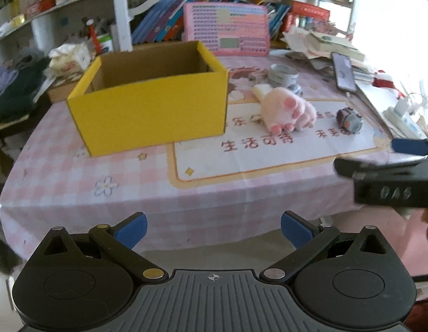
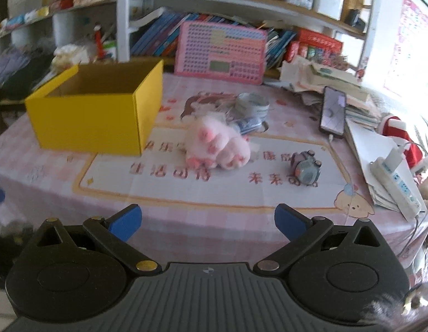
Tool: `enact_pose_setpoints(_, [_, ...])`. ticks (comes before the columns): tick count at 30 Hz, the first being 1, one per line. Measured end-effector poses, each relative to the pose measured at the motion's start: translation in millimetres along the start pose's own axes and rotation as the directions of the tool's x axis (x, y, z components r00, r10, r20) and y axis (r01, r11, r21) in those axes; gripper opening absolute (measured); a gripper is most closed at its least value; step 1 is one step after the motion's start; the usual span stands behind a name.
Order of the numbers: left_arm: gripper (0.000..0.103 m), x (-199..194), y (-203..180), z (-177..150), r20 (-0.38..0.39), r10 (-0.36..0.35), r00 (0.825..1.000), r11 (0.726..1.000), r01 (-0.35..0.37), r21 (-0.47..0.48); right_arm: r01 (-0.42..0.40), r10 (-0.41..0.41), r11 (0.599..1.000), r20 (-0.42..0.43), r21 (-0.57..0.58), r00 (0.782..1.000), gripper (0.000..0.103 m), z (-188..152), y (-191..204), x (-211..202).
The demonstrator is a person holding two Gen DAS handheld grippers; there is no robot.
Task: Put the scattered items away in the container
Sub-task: 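Move both tools toward the pink plush pig and grey toy car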
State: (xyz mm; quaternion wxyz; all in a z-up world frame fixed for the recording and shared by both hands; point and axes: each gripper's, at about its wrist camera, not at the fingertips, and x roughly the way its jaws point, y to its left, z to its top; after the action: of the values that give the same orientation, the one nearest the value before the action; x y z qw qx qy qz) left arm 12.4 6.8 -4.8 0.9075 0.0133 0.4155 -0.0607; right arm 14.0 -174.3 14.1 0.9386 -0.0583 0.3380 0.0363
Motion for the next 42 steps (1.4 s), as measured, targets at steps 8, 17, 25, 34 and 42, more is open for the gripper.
enact_pose_setpoints(8, [0.103,-3,6,4,0.048,0.035,0.998,0.999,-0.034,-0.014,0.006,-0.005,0.999,0.025,-0.032,1.0,0.103,-1,1,-5])
enact_pose_setpoints(17, [0.103,-8,23,9,0.081,0.065,0.995,0.988,-0.052,-0.147,-0.012,0.012,1.0,0.003,0.007,1.0,0.103,-9,-3,-4])
enact_pose_setpoints(25, [0.103,-11,13,11,0.096,0.07,0.993,0.997,-0.066,-0.049,0.01,-0.01,1.0,0.017,0.003,1.0,0.103,-6,-8,-6])
enact_pose_setpoints(34, [0.103,-9,9,10,0.05,0.039,0.998,0.999,-0.039,0.003,0.06,-0.06,0.996,-0.003,0.06,0.998,0.103,-16,-17,-18])
enact_pose_setpoints(42, [0.103,-5,6,2,0.023,0.028,0.999,0.999,-0.027,-0.04,0.047,-0.047,0.996,-0.005,0.07,0.999,0.103,-21,-17,-21])
